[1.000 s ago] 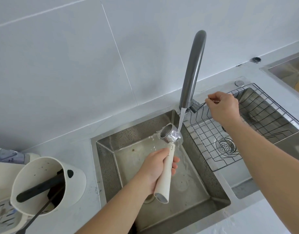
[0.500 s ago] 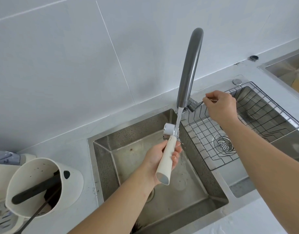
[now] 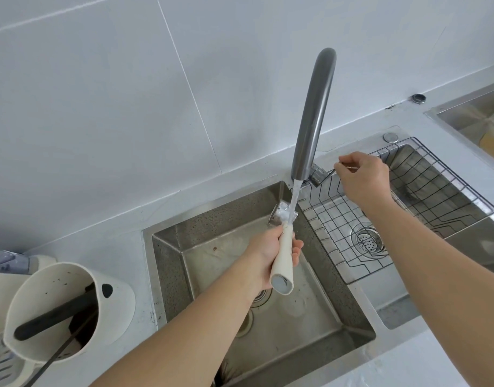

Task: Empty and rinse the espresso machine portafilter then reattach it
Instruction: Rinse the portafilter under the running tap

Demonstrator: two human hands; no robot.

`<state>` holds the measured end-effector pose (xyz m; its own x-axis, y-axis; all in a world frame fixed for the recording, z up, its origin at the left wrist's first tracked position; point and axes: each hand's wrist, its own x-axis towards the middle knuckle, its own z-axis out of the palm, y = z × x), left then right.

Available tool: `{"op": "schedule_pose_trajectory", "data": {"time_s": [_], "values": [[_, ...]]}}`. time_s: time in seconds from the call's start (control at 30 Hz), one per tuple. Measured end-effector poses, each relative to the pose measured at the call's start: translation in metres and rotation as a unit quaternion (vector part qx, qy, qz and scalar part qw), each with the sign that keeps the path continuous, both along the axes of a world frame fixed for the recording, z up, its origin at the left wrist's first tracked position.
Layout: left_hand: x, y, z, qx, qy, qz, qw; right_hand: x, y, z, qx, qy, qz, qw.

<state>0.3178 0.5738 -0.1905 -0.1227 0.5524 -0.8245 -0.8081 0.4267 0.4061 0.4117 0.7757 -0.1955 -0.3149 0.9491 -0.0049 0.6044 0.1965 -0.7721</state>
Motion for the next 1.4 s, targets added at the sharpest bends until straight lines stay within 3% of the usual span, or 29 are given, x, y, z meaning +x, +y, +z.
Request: {"op": "schedule_pose_trajectory", "data": {"time_s": [0.2, 0.73, 0.97, 1.17, 1.4], "values": [[0.01, -0.008, -0.003, -0.03, 0.153, -0.092, 0.983, 0.0, 0.0, -0.001, -0.006, 0.006, -0.003, 1.0], [-0.002, -0.051, -0.006, -0.013, 0.345, -0.237, 0.908, 0.001, 0.001, 0.002, -0.015, 0.0, -0.007, 1.0], [-0.02, -0.065, -0.009, -0.031, 0.479, -0.291, 0.828, 0.001, 0.0, 0.003, -0.019, -0.003, -0.005, 1.0], [-0.03, -0.074, -0.003, -0.039, 0.53, -0.271, 0.803, 0.001, 0.0, 0.004, -0.017, -0.006, -0.001, 1.0], [-0.045, -0.082, -0.003, -0.027, 0.632, -0.288, 0.719, -0.002, 0.002, 0.005, -0.002, -0.005, 0.01, 1.0]]}}
